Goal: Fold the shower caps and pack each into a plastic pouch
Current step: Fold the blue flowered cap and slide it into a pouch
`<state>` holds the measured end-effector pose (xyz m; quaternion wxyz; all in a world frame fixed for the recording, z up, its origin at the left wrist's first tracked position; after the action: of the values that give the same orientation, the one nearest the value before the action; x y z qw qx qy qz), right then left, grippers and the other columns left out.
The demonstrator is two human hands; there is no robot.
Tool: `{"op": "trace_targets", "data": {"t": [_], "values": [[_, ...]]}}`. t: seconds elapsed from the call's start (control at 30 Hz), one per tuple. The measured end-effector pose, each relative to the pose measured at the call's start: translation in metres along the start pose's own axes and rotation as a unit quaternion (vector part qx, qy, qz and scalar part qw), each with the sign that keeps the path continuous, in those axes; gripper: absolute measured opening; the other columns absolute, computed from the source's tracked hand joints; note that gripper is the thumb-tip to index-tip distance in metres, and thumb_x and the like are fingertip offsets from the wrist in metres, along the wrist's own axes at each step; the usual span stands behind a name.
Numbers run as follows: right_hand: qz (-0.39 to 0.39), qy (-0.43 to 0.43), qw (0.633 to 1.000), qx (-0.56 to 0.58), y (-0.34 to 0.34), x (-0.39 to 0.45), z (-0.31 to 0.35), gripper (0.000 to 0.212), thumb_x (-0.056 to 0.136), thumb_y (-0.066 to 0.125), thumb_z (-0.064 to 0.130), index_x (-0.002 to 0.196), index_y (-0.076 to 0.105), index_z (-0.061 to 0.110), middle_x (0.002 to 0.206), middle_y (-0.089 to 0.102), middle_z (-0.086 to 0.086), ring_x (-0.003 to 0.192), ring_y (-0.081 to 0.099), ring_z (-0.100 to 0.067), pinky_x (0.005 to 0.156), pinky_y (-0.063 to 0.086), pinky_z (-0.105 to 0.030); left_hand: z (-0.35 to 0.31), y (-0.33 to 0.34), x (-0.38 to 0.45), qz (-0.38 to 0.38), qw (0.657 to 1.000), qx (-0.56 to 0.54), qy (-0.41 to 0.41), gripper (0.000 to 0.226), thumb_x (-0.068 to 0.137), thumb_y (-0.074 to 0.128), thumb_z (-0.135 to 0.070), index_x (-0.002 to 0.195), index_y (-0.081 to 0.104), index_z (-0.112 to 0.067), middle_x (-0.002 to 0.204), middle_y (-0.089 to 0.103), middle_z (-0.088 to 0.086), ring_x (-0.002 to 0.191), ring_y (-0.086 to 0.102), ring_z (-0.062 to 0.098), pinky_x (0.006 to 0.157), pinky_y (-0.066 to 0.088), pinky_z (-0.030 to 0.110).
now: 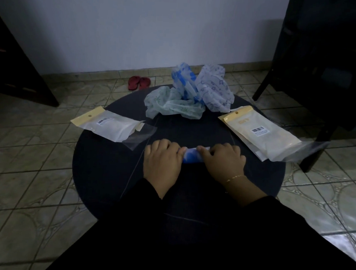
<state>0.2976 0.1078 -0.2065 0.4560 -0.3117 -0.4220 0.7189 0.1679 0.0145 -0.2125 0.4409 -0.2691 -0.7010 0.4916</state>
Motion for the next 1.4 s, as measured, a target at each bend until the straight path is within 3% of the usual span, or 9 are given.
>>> {"op": "trace_targets", "data": {"t": [0.13, 0.2, 0.27, 0.43, 0.63, 1.17, 1.4], "values": [[-0.024, 0.017, 0.999, 0.017, 0.0, 0.009, 0.009, 0.044, 0.09, 0.047, 0.05, 0.121, 0.048, 0.019, 0.128, 0.049, -0.006, 0.123, 0.038, -0.026, 0.1, 0.028, -0.043, 0.0, 0.007, 0.008, 0.038, 0.998, -0.038, -0.015, 0.064, 0.091, 0.011, -0.049, 0.108, 0.065, -0.019, 0.128, 0.055, 0.003, 0.12, 0.046, 0.024, 0.098, 0.032, 0.039], [-0.009, -0.022, 1.0, 0.007, 0.006, 0.015, 0.02, 0.042, 0.093, 0.042, 0.039, 0.132, 0.042, 0.021, 0.137, 0.045, -0.004, 0.129, 0.033, -0.024, 0.104, 0.025, -0.044, 0.002, 0.013, 0.01, 0.079, 0.995, -0.046, -0.027, 0.053, 0.099, 0.015, -0.045, 0.131, 0.052, -0.025, 0.149, 0.037, 0.002, 0.138, 0.029, 0.022, 0.11, 0.02, 0.038], [0.015, -0.064, 0.998, 0.001, 0.014, 0.018, 0.031, 0.048, 0.096, 0.034, 0.037, 0.141, 0.034, 0.021, 0.146, 0.036, -0.001, 0.137, 0.024, -0.021, 0.107, 0.019, -0.046, 0.002, 0.019, 0.011, 0.118, 0.991, -0.059, -0.035, 0.048, 0.102, 0.017, -0.04, 0.144, 0.035, -0.027, 0.157, 0.022, -0.001, 0.145, 0.014, 0.02, 0.115, 0.01, 0.038], [0.081, -0.081, 0.992, -0.058, 0.031, 0.022, 0.031, 0.058, 0.098, 0.017, 0.05, 0.15, 0.013, 0.024, 0.159, 0.008, 0.005, 0.146, -0.002, -0.019, 0.113, 0.005, -0.05, 0.003, 0.024, 0.012, 0.156, 0.984, -0.079, -0.043, 0.049, 0.103, 0.012, -0.036, 0.149, 0.022, -0.023, 0.159, 0.013, -0.002, 0.147, 0.003, 0.018, 0.117, 0.001, 0.037], [0.086, -0.08, 0.987, -0.112, 0.036, 0.021, 0.028, 0.062, 0.096, 0.011, 0.054, 0.151, 0.001, 0.026, 0.159, -0.001, 0.0, 0.145, -0.011, -0.023, 0.114, -0.004, -0.053, 0.004, 0.027, 0.012, 0.179, 0.982, -0.046, -0.038, 0.051, 0.103, 0.01, -0.033, 0.151, 0.014, -0.017, 0.16, 0.008, -0.001, 0.147, -0.001, 0.018, 0.118, -0.001, 0.038], [0.099, -0.113, 0.977, -0.152, 0.035, 0.013, 0.023, 0.053, 0.098, 0.008, 0.05, 0.149, 0.001, 0.037, 0.159, -0.009, -0.001, 0.144, -0.018, -0.025, 0.11, -0.012, -0.058, 0.011, 0.023, 0.0, 0.218, 0.975, -0.033, -0.026, 0.053, 0.102, 0.008, -0.035, 0.151, 0.0, -0.018, 0.16, -0.004, -0.002, 0.146, -0.009, 0.016, 0.117, -0.005, 0.035], [0.146, -0.123, 0.971, -0.144, 0.024, 0.002, 0.005, 0.049, 0.098, 0.012, 0.051, 0.146, 0.003, 0.046, 0.159, -0.01, 0.003, 0.144, -0.018, -0.024, 0.11, -0.011, -0.061, 0.015, 0.02, -0.009, 0.222, 0.973, -0.043, -0.036, 0.056, 0.101, 0.008, -0.042, 0.152, 0.002, -0.018, 0.16, -0.004, 0.0, 0.146, -0.009, 0.019, 0.118, -0.004, 0.037]]}}
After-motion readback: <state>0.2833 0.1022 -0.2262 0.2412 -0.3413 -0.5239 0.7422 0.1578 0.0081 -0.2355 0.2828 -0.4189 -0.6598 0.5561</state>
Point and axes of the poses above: each hand's wrist, its own x-axis towards the middle knuckle, its own y-axis out of the palm, z = x × y, the point moved 5 cm from there along x, towards the middle knuckle
